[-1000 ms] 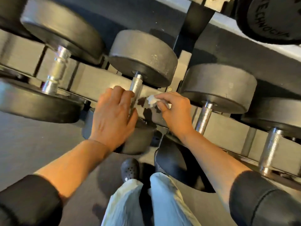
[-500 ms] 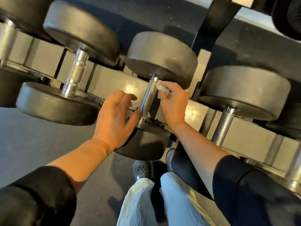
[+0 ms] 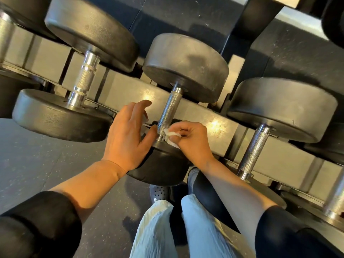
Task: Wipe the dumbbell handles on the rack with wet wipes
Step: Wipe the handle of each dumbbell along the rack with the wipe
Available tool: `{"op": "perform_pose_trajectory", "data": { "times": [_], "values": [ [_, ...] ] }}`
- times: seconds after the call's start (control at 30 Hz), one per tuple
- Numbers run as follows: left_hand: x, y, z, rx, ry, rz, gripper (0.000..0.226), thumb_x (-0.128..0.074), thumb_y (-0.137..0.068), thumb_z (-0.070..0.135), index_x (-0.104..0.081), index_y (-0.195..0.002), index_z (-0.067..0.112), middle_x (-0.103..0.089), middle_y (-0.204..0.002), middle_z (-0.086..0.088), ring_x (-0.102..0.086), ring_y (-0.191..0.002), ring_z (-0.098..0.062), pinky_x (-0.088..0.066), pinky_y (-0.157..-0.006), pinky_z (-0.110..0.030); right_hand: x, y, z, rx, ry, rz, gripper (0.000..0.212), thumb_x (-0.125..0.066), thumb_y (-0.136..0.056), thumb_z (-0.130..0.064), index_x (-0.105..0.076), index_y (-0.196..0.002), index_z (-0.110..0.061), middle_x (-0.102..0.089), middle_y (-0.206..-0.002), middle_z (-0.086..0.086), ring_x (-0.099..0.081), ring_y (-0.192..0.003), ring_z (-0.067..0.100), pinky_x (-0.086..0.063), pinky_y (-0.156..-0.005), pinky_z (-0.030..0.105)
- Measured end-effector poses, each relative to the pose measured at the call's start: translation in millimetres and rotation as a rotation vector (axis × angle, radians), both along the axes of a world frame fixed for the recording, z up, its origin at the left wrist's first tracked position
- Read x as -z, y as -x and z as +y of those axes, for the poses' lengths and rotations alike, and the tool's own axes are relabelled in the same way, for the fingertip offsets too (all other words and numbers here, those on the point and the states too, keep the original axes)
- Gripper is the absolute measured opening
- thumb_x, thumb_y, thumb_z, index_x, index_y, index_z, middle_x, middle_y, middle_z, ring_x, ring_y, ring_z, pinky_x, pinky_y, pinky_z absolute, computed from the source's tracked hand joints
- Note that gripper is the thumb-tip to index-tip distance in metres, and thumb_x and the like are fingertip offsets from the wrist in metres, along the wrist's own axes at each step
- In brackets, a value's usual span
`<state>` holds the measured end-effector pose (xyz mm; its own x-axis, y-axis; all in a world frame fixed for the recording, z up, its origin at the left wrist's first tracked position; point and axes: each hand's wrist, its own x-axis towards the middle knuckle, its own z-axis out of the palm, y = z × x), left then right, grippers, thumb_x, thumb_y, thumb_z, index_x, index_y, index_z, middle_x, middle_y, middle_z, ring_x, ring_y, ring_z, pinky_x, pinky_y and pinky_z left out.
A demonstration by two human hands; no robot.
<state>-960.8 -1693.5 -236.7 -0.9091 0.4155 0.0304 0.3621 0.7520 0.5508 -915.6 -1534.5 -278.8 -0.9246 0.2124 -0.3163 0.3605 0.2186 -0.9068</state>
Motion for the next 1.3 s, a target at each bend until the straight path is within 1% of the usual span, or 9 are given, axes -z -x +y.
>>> {"op": "perform_pose_trajectory", "data": {
  "times": [0.27, 0.4, 0.53, 0.67, 0.83, 1.0, 1.13, 1.2, 1.3],
  "values": [
    [0.7, -0.1, -0.1, -0.020, 0.001, -0.014, 0.051, -0.041, -0.083, 0.036, -0.050, -0.125, 0.008, -0.052, -0.099, -0.003, -0.048, -0.093, -0.016, -0.042, -0.080, -0.031, -10.6, 0.4, 0.9, -0.001, -0.089, -0.023, 0.022, -0.070, -0.075, 0.004, -0.070, -0.078, -0.017, -0.061, -0.074, -0.015, -0.058, -0.071, -0.006, -0.046, -0.070, 0.007],
    [0.0, -0.2, -0.5, -0.023, 0.002, -0.015, 0.051, -0.040, -0.083, 0.036, -0.050, -0.124, 0.008, -0.052, -0.100, -0.004, -0.047, -0.095, -0.016, -0.039, -0.081, -0.028, -16.4, 8.8, 0.9, 0.236, -0.345, 0.239, 0.019, -0.066, -0.082, -0.002, -0.071, -0.099, -0.009, -0.065, -0.095, -0.003, -0.058, -0.087, 0.001, -0.049, -0.081, 0.015],
    [1.1, 0.1, -0.5, -0.031, 0.016, -0.010, 0.050, -0.040, -0.082, 0.037, -0.050, -0.122, 0.008, -0.053, -0.098, -0.003, -0.047, -0.094, -0.016, -0.035, -0.081, -0.025, -15.6, 32.0, -7.6, 0.205, -0.508, 0.327, 0.025, -0.061, -0.087, -0.006, -0.068, -0.111, -0.008, -0.065, -0.115, 0.003, -0.056, -0.108, 0.012, -0.039, -0.097, 0.014],
    [-0.3, 0.4, -0.6, -0.030, 0.009, 0.006, 0.050, -0.042, -0.081, 0.037, -0.051, -0.120, 0.008, -0.053, -0.096, -0.004, -0.047, -0.091, -0.017, -0.035, -0.079, -0.026, -8.1, 35.1, -14.9, 0.137, -0.572, 0.312, 0.022, -0.067, -0.081, -0.003, -0.071, -0.101, -0.011, -0.063, -0.103, 0.001, -0.051, -0.098, 0.012, -0.034, -0.084, 0.004],
    [0.0, -0.4, -1.2, -0.038, 0.002, 0.001, 0.050, -0.041, -0.081, 0.039, -0.050, -0.121, 0.010, -0.054, -0.098, -0.004, -0.046, -0.092, -0.016, -0.032, -0.080, -0.024, -8.0, 23.3, -15.4, 0.028, -0.522, 0.286, 0.018, -0.071, -0.074, 0.004, -0.073, -0.086, -0.009, -0.064, -0.097, 0.002, -0.053, -0.094, 0.008, -0.038, -0.084, 0.004],
    [1.7, 0.3, -2.2, -0.031, -0.014, 0.002, 0.052, -0.041, -0.081, 0.042, -0.051, -0.121, 0.009, -0.056, -0.099, -0.006, -0.049, -0.092, -0.019, -0.036, -0.080, -0.028, -14.7, 11.5, -12.9, -0.115, -0.245, 0.091, 0.012, -0.076, -0.072, 0.000, -0.073, -0.078, -0.010, -0.064, -0.090, -0.003, -0.063, -0.088, 0.011, -0.052, -0.082, 0.023],
    [2.9, 1.5, -2.6, -0.034, -0.037, -0.007, 0.053, -0.040, -0.082, 0.043, -0.051, -0.120, 0.008, -0.056, -0.097, -0.007, -0.049, -0.091, -0.019, -0.039, -0.077, -0.030, -25.1, 12.6, -11.9, -0.182, -0.193, -0.020, 0.013, -0.077, -0.071, -0.001, -0.073, -0.077, -0.012, -0.065, -0.088, -0.004, -0.064, -0.086, 0.011, -0.052, -0.081, 0.024],
    [3.5, 2.0, -3.0, -0.038, -0.059, -0.010, 0.052, -0.041, -0.081, 0.042, -0.051, -0.120, 0.008, -0.055, -0.096, -0.005, -0.048, -0.090, -0.018, -0.038, -0.076, -0.028, -31.6, 16.4, -13.7, -0.171, -0.274, 0.041, 0.012, -0.075, -0.074, -0.001, -0.074, -0.081, -0.010, -0.064, -0.087, -0.004, -0.062, -0.083, 0.010, -0.050, -0.080, 0.021],
    [3.1, 1.9, -3.7, -0.054, -0.095, -0.008, 0.049, -0.043, -0.081, 0.039, -0.052, -0.118, 0.008, -0.055, -0.096, -0.004, -0.047, -0.089, -0.015, -0.037, -0.074, -0.028, -39.9, 31.2, -17.9, -0.063, -0.539, 0.315, 0.015, -0.071, -0.078, -0.003, -0.073, -0.091, -0.009, -0.066, -0.094, 0.000, -0.058, -0.092, 0.012, -0.044, -0.084, 0.019]
  ]
}}
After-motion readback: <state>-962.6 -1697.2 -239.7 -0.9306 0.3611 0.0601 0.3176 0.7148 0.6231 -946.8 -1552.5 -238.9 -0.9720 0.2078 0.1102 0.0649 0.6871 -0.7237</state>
